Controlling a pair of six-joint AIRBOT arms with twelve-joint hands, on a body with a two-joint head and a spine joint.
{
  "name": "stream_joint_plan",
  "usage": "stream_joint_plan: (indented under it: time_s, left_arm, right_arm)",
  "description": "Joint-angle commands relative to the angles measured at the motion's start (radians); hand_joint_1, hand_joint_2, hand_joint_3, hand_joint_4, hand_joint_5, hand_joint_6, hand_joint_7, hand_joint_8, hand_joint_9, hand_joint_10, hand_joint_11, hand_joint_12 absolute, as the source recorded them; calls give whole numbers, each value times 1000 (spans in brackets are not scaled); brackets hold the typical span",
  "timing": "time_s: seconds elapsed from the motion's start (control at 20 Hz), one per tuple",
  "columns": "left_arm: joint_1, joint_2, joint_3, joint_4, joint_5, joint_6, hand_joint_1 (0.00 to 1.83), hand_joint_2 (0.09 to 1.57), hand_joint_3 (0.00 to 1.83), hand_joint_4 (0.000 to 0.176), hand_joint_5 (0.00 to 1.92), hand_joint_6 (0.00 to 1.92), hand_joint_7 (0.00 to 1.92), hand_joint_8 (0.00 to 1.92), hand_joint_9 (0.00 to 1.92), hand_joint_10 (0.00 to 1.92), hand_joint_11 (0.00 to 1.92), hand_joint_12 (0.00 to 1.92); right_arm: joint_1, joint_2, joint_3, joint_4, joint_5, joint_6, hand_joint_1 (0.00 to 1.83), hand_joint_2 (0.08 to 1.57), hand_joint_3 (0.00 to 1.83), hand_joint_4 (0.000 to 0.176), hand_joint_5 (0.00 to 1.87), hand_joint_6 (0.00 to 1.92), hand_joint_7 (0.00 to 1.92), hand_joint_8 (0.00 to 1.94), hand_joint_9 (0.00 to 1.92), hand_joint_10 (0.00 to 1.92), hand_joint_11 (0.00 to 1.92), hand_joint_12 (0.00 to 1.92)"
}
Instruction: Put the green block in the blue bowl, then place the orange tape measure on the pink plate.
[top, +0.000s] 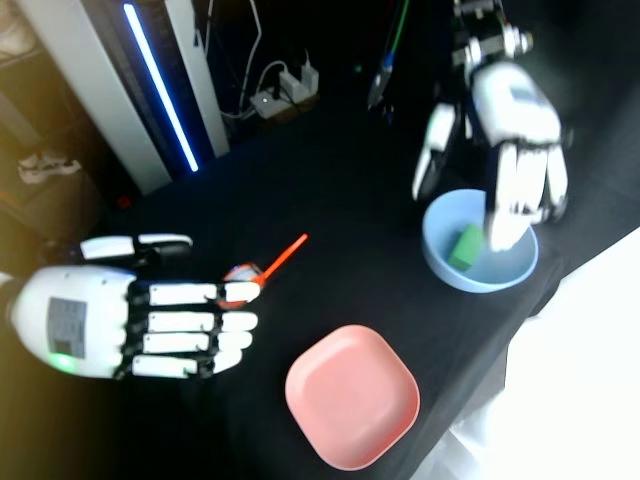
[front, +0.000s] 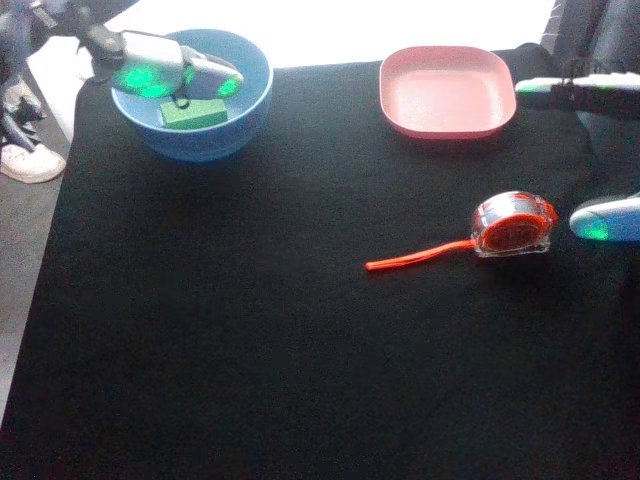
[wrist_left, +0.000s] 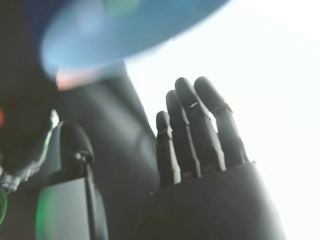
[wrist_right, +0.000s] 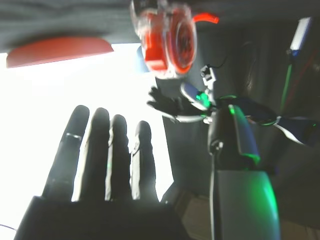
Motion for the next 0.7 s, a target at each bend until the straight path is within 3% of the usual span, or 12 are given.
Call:
stream_joint_plan:
  time_s: [0.0,0.05,0.1,0.15,0.2,0.35,0.4,0.45,0.5,0.55,0.6,0.65]
  left_arm:
    - [8,35,-15,-26,-206,0,769,986,0,0,444,2,594,3,433,445,69,1418]
    - [48,78,-55,-40,-268,0,754,986,0,9,449,1,615,4,449,458,14,1542]
    - [85,107,-82,-57,-316,0,785,999,0,27,453,0,631,4,435,536,31,1586]
    - [139,142,-121,-76,-377,0,785,999,0,27,453,0,631,4,435,536,31,1586]
    - [177,163,-144,-89,-418,0,806,1025,0,24,431,0,605,0,355,710,42,1625]
    - [354,226,-245,-151,-583,0,846,1003,0,23,391,0,528,0,309,660,1,1591]
    - [415,237,-274,-166,-623,0,890,906,0,32,398,0,456,1,367,332,0,1326]
    - [454,239,-290,-173,-636,0,883,894,0,26,377,0,422,0,378,169,0,1196]
    - [490,239,-303,-183,-645,0,840,893,1,56,330,8,304,12,257,66,0,920]
    - [512,239,-312,-189,-643,-1,785,879,0,68,287,2,217,2,170,16,0,590]
    - [538,239,-323,-199,-636,-8,785,879,0,68,287,2,217,2,170,16,0,590]
    - [560,239,-327,-205,-629,-22,816,817,0,65,286,2,194,0,125,5,0,383]
  right_arm:
    - [21,-2,4,36,112,10,846,928,0,93,294,1,275,1,256,3,0,680]
    - [29,-2,5,32,112,10,855,923,0,121,296,1,273,1,251,0,0,638]
    - [37,-2,7,26,112,10,873,923,0,108,308,6,270,0,243,0,0,635]
    - [50,-2,9,16,112,11,873,923,0,108,308,6,270,0,243,0,0,635]
    - [59,-3,10,9,109,11,858,908,0,111,320,3,278,2,267,6,0,732]
    - [108,-11,21,-49,70,11,873,904,0,111,332,4,269,0,274,3,0,816]
    - [121,-16,29,-80,45,16,882,918,2,137,337,3,277,2,295,6,0,886]
    - [123,-21,38,-99,31,28,873,919,1,134,336,1,282,2,304,6,0,913]
    - [124,-26,46,-121,14,45,837,908,0,134,323,0,274,0,284,1,0,916]
    - [129,-26,49,-143,-3,52,852,902,0,129,328,1,285,2,290,3,0,936]
    - [158,-27,49,-195,-38,57,852,902,0,129,328,1,285,2,290,3,0,936]
    - [188,-33,52,-241,-71,60,906,908,0,122,350,5,305,5,297,3,0,916]
